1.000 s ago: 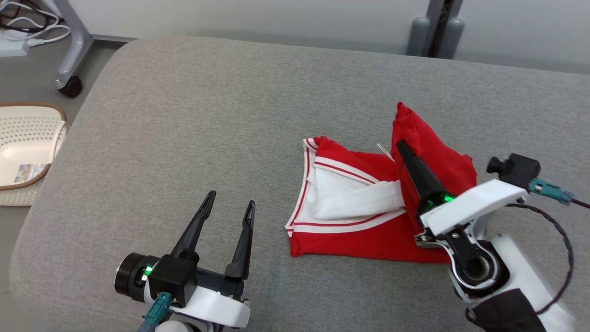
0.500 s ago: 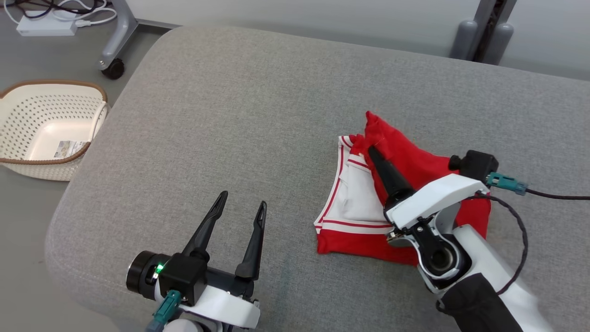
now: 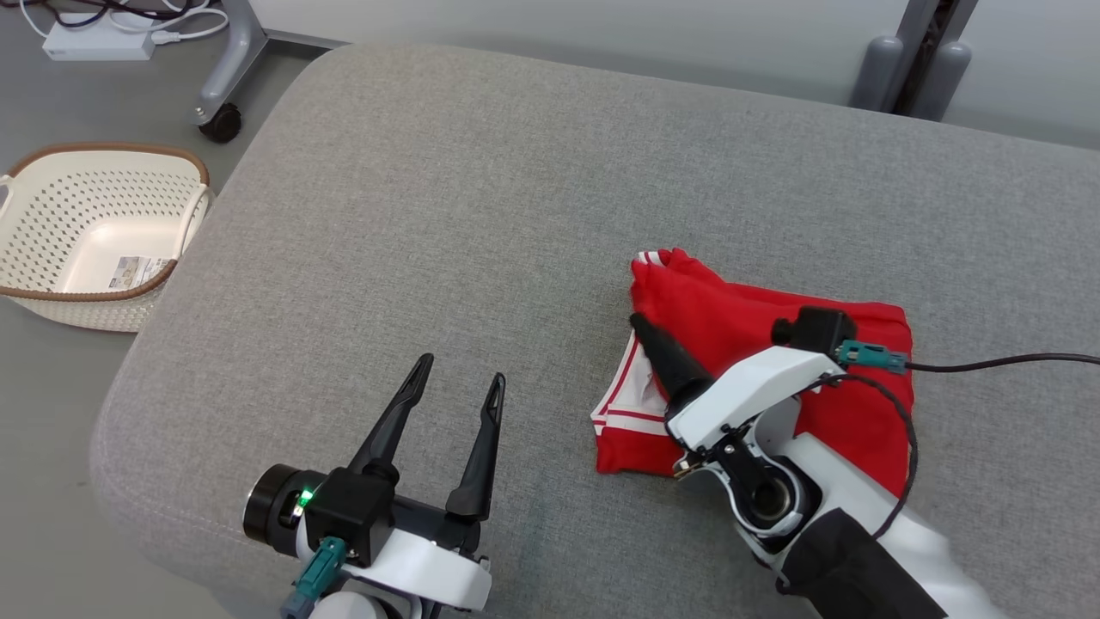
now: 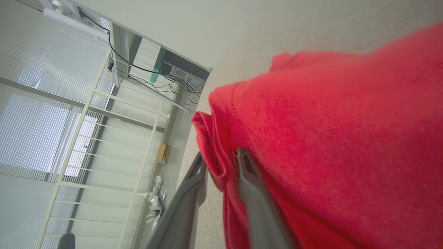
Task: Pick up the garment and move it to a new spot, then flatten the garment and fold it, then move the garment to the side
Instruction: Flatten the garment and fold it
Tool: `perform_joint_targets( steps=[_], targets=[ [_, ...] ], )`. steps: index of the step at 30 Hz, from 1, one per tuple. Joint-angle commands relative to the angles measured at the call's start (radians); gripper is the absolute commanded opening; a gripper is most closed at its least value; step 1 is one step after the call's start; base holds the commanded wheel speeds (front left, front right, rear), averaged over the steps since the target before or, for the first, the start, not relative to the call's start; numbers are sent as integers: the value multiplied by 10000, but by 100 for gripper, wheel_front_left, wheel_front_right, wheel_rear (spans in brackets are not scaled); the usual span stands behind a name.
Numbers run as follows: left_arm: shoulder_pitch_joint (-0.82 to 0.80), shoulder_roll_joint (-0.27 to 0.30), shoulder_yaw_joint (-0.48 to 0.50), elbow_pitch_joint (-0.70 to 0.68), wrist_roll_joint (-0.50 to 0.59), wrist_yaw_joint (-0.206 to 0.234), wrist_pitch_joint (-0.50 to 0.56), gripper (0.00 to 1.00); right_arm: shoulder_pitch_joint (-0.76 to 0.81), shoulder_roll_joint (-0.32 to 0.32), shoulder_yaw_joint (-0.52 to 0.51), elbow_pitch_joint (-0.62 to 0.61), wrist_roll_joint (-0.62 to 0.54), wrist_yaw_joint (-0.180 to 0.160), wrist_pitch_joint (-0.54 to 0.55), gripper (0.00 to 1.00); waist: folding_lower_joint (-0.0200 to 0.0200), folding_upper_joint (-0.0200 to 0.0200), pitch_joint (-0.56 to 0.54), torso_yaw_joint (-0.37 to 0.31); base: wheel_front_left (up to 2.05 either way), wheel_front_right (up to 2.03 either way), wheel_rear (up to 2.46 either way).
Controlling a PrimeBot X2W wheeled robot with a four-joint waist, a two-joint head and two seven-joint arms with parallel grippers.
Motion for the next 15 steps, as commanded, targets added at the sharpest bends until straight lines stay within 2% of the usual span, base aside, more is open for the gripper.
perform_joint_targets(
  steps=[1,8,15],
  targets=[
    [-125,35,56,39,20,62,-40,100,-126,-47,299,9,316,28,-28,100,1,0,-41,-45,0,0,0],
    [-8,35,305,131,97,86,-40,100,-468,-58,1022,-230,706,28,-734,100,1,0,-187,-560,0,0,0],
    [24,35,712,147,-239,179,-40,100,-775,-802,663,56,-1194,27,-1318,100,1,0,-341,-1644,0,0,0]
  ],
)
